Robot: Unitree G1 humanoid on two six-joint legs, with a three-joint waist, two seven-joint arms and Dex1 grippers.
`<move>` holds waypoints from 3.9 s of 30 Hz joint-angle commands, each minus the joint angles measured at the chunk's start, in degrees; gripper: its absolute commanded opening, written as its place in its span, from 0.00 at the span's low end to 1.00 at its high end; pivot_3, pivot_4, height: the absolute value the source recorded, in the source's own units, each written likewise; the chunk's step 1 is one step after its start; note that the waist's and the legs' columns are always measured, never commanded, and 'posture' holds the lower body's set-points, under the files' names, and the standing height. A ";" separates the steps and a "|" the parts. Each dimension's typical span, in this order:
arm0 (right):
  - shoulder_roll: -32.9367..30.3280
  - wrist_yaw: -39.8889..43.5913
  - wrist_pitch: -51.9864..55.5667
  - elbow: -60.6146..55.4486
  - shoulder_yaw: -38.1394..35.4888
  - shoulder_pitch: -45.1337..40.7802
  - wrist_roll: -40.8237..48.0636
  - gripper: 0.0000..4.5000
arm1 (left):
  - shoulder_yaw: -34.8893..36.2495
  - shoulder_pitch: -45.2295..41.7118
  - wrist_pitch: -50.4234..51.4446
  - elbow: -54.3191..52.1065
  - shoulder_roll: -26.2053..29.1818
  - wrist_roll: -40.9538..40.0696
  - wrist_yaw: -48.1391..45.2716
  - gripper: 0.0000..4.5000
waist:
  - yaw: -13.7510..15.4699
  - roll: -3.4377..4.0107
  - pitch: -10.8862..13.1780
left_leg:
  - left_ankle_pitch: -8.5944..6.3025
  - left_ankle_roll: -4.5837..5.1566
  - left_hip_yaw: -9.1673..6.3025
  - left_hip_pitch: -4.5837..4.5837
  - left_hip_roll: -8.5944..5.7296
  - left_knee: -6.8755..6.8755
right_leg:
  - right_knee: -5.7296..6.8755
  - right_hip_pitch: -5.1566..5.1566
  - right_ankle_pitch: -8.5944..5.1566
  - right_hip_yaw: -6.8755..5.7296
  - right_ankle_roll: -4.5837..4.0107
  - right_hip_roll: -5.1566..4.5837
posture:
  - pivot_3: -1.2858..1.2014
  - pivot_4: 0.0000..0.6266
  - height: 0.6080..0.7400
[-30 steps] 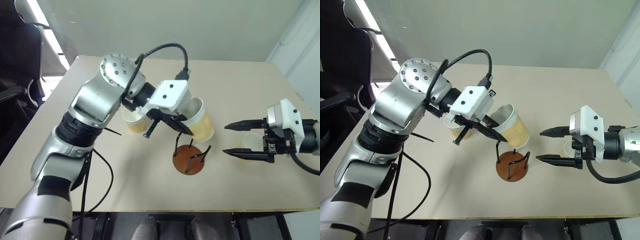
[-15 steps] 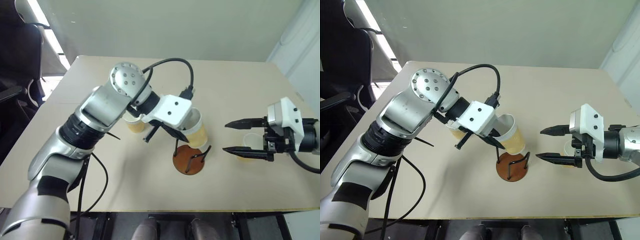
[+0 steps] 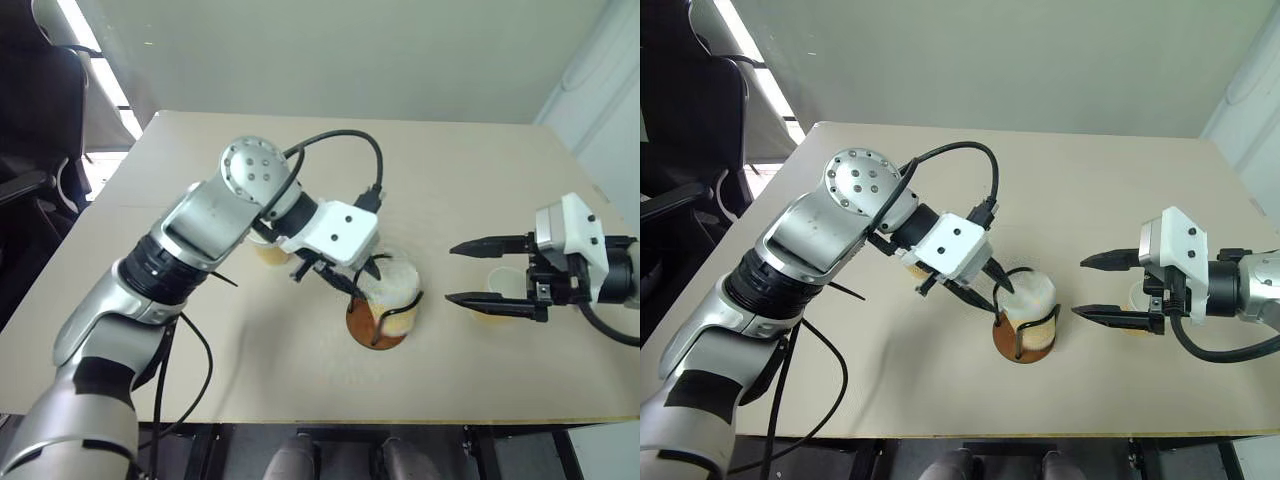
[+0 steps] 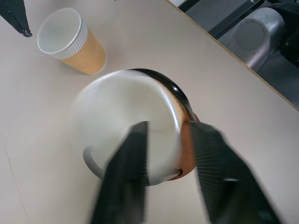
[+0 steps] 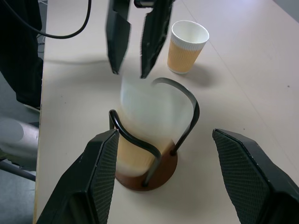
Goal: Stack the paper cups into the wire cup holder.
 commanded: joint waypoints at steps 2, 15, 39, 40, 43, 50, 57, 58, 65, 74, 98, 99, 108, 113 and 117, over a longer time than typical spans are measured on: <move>-0.52 -0.33 -0.59 -0.85 -2.10 -0.22 -0.20 0.72 | 1.54 -0.42 -1.81 -0.18 0.09 -0.82 -2.32 0.74 | 0.01 0.00 0.00 | 0.00 0.00 0.00 0.00 0.00 0.00 | 0.00 0.00 0.00 0.00 0.00 0.00 | 0.52 0.24 1.00; -2.15 -4.26 0.45 0.52 -0.17 4.26 -9.13 0.72 | 16.51 -2.15 9.09 4.19 -3.62 -6.30 8.27 0.99 | 0.01 0.00 0.00 | 0.00 0.00 0.02 0.01 0.01 0.00 | 0.05 0.00 0.00 0.00 0.00 -0.01 | 0.52 0.24 1.00; -9.44 4.99 -15.83 15.90 9.87 9.54 -31.05 0.72 | 25.06 7.01 26.45 -8.07 7.44 -18.93 10.48 0.99 | 0.01 -0.01 0.00 | 0.04 0.04 0.07 0.21 -0.01 0.04 | 0.05 0.13 0.02 0.03 0.05 -0.01 | 0.52 0.24 1.00; -9.21 5.08 -16.14 16.29 10.64 8.97 -31.53 0.72 | 24.85 7.70 25.97 -7.98 8.17 -18.28 10.44 0.99 | -0.02 -0.01 0.00 | 0.03 0.04 0.07 0.21 -0.01 0.03 | 0.05 0.13 0.02 0.03 0.05 -0.01 | 0.52 0.24 1.00; -8.25 5.38 -16.94 17.76 13.22 6.62 -33.10 0.72 | 25.22 9.96 25.29 -7.54 10.55 -17.10 10.29 0.99 | -0.18 -0.01 0.00 | 0.03 0.04 0.07 0.22 -0.01 0.02 | 0.04 0.13 0.02 0.04 0.05 -0.01 | 0.52 0.24 1.00; -6.44 6.60 -18.55 20.54 16.92 2.32 -35.58 0.36 | 26.80 14.44 24.65 -7.55 15.83 -16.95 8.32 1.00 | -0.20 0.00 0.00 | 0.03 0.06 0.05 0.21 -0.01 0.00 | 0.02 0.12 0.02 0.03 0.04 -0.01 | 0.52 0.24 1.00; -5.50 9.42 -17.13 20.80 17.68 -1.08 -34.79 0.01 | 27.63 15.05 23.66 -6.33 18.32 -16.87 7.49 1.00 | -0.21 0.00 0.01 | 0.03 0.06 0.05 0.20 -0.01 -0.01 | 0.02 0.11 0.02 0.03 0.04 -0.01 | 0.52 0.24 1.00; -5.72 9.92 -16.60 20.20 17.01 -1.42 -34.12 0.01 | 27.72 14.99 23.60 -6.17 18.50 -16.92 7.42 1.00 | -0.20 0.00 0.01 | 0.03 0.06 0.05 0.20 -0.01 -0.03 | 0.02 0.11 0.02 0.03 0.04 -0.01 | 0.52 0.24 1.00; -8.44 11.52 -9.46 9.67 10.21 -8.22 -26.78 0.01 | 27.78 14.56 22.96 -5.03 18.99 -16.94 7.46 1.00 | -0.39 0.05 0.04 | 0.04 0.04 0.06 0.18 -0.01 -0.06 | 0.02 0.07 0.00 0.04 0.01 -0.01 | 0.52 0.24 1.00; -7.91 10.52 0.85 -5.70 11.73 -20.77 -15.93 0.01 | 26.10 12.76 22.07 -3.23 17.30 -16.36 6.81 1.00 | -0.29 0.04 0.03 | 0.03 0.03 0.01 0.11 -0.03 -0.09 | -0.10 0.06 -0.02 0.02 -0.03 -0.01 | 0.52 0.24 1.00; -1.98 10.85 0.50 -7.83 24.49 -27.66 -18.05 0.01 | 25.69 11.57 22.03 -2.70 15.90 -15.07 5.87 1.00 | -0.45 0.04 0.03 | 0.03 0.05 -0.01 0.09 -0.01 -0.13 | -0.18 0.02 -0.02 0.00 -0.03 -0.01 | 0.52 0.24 1.00; -1.96 10.97 0.31 -7.97 24.78 -27.34 -18.17 0.01 | 25.68 11.53 21.98 -2.68 15.88 -15.04 5.88 1.00 | -0.45 0.04 0.03 | 0.03 0.05 -0.01 0.09 -0.01 -0.13 | -0.18 0.02 -0.03 0.00 -0.03 -0.01 | 0.52 0.24 1.00; -1.98 12.10 -4.18 -6.95 27.60 -25.09 -22.98 0.01 | 25.53 11.32 22.06 -2.93 15.52 -15.02 6.22 1.00 | -0.45 0.04 0.03 | 0.03 0.05 -0.01 0.09 -0.01 -0.13 | -0.17 0.03 -0.02 0.00 -0.03 -0.01 | 0.52 0.24 1.00; -1.01 12.68 -5.77 -6.17 28.36 -25.14 -24.61 0.09 | 25.51 11.29 22.07 -3.00 15.51 -14.89 6.46 1.00 | -0.46 0.04 0.03 | 0.03 0.05 -0.01 0.09 -0.01 -0.13 | -0.17 0.02 -0.02 0.00 -0.03 -0.01 | 0.52 0.24 1.00; 0.84 12.42 -5.43 -5.82 28.40 -26.01 -24.70 0.37 | 25.49 11.32 22.05 -3.01 15.62 -14.89 6.61 1.00 | -0.47 0.04 0.03 | 0.03 0.05 -0.01 0.09 -0.01 -0.12 | -0.17 0.03 -0.02 0.00 -0.03 -0.01 | 0.52 0.24 1.00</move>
